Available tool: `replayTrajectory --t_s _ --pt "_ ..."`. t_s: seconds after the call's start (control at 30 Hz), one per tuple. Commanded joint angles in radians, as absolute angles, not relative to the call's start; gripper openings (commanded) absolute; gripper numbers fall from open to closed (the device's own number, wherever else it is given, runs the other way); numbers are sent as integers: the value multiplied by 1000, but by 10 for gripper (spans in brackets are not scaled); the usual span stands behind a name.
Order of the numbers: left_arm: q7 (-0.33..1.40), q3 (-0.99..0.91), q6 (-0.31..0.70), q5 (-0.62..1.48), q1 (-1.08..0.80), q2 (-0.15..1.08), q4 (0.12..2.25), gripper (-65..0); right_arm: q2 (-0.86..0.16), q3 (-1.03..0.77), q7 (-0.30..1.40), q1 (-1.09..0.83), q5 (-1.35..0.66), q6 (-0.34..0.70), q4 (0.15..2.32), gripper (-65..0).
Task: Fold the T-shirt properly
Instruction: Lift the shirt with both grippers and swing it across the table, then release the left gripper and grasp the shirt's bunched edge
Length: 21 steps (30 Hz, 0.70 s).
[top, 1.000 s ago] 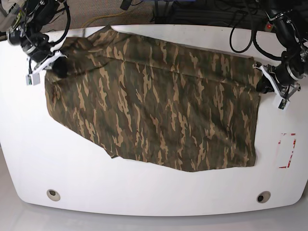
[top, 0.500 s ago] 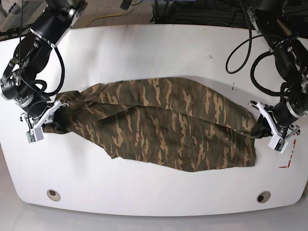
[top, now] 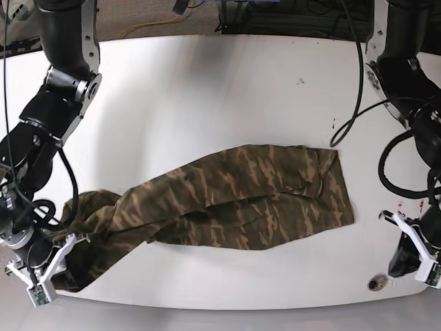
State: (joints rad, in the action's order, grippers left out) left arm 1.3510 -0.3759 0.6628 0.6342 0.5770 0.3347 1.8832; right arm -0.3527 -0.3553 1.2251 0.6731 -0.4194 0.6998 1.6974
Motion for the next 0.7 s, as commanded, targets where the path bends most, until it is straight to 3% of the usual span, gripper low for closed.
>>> replayTrajectory --t_s 0.0,0.2,0.33,0.4,0.43,0.6,0.67 --pt "1353 -355 665 642 590 358 1893 -650 -380 -360 1207 705 -423 698 1678 -650" --pt "1346 -349 662 642 441 344 1893 -646 -372 -355 1207 684 -417 698 1667 -650" --pt "1308 -346 664 641 329 269 1891 -644 -369 -357 1207 634 -423 698 1667 -650" --pt "1285 -338 665 641 272 248 1873 -617 -352 -361 1207 611 -417 698 1667 -650" --pt "1280 -329 665 641 259 237 1857 -589 -351 -364 1205 601 -417 698 1667 -650" --pt "1234 -275 657 639 211 177 1739 -264 -346 -387 1175 532 -421 698 1667 -650" --pt "1198 -263 657 619 200 163 1696 -203 -346 -387 1162 510 -423 698 1667 -650"
